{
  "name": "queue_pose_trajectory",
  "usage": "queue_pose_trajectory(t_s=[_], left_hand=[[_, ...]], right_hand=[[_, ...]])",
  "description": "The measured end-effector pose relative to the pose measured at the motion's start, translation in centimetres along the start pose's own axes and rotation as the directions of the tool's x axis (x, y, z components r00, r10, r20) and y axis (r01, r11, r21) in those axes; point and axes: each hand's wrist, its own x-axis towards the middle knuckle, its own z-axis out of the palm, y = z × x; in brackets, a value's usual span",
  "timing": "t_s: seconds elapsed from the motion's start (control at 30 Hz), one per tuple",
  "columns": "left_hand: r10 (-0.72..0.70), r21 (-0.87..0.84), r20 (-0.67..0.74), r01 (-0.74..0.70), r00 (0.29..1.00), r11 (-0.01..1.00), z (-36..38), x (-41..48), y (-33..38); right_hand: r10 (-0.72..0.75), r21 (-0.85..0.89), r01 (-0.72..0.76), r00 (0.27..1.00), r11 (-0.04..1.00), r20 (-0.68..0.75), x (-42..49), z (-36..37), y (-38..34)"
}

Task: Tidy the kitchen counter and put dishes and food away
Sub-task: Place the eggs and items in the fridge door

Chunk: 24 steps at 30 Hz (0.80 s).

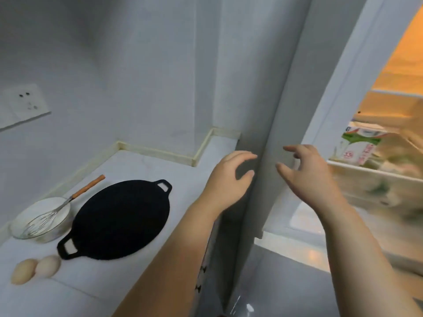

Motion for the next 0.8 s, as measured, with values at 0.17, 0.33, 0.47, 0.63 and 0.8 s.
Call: queue_pose_trajectory(t_s=[0.17,0.33,0.47,0.63,0.8], left_hand=[[0.118,-0.126,0.094,-0.106,0.989,0.986,5.5,2.3,5.0],[0.211,-0.330,0.241,-0.124,0.947,0.936,11.3,4.4,10.5],[0.311,-0.388,0.257,-0.196,0.915,0.900,15.6,5.8,13.6],[0.430,-0.451,0.254,-0.287,0.866,0.845,20.7,7.8,17.2],[0.444,-0.559,0.290,-0.226,0.848,0.798,24.4,9.4,20.1]], right_hand=[[0.118,-0.051,-0.129,0.976,0.990,-0.181,-0.7,-6.3,4.0],[0.233,-0.078,-0.276,0.909,0.958,-0.346,-2.2,-12.4,8.3],[0.295,-0.084,-0.362,0.856,0.929,-0.425,-3.6,-15.8,10.5],[0.334,-0.124,-0.452,0.793,0.883,-0.510,-4.8,-19.0,12.2],[0.258,-0.296,-0.553,0.713,0.779,-0.652,-5.1,-20.4,13.6]])
